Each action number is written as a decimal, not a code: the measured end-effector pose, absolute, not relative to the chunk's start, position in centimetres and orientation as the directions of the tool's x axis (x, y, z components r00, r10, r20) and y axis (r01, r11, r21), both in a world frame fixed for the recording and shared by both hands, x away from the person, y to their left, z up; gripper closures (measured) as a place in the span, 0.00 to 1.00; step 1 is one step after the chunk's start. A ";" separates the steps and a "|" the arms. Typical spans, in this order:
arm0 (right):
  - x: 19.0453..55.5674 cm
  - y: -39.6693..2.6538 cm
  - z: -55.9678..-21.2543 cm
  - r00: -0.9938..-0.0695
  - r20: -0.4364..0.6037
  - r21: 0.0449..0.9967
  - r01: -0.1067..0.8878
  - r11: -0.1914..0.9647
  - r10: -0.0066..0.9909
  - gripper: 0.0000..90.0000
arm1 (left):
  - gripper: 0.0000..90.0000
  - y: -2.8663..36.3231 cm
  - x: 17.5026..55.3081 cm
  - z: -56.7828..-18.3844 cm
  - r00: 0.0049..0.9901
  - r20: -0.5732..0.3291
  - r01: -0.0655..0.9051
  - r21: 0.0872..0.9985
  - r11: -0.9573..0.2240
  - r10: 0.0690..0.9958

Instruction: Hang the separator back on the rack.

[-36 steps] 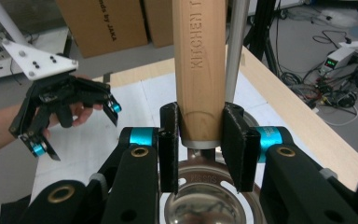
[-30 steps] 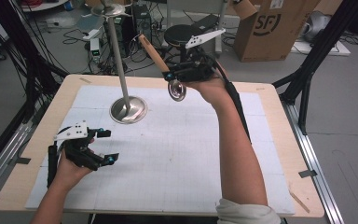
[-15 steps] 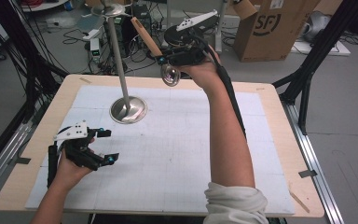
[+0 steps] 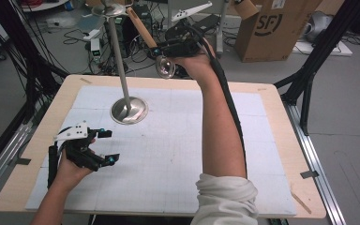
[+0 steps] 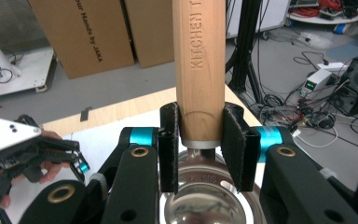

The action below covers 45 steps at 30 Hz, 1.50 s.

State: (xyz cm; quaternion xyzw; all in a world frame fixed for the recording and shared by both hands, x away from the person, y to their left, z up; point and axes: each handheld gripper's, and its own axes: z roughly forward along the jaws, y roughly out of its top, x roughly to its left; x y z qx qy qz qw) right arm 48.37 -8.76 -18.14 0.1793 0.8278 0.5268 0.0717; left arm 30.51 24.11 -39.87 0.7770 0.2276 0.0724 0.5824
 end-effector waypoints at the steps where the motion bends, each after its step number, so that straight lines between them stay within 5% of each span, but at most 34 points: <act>1: 48.4 -8.7 -18.1 -0.926 0.073 0.899 0.222 0.379 0.371 0.77 | 0.02 24.1 30.5 -39.9 0.886 -0.150 0.268 0.938 -0.219 0.439; 45: 49.5 -8.1 -19.3 -0.926 0.116 0.890 0.257 0.376 0.360 0.77 | 0.02 24.2 30.6 -39.9 0.885 -0.158 0.271 0.939 -0.210 0.439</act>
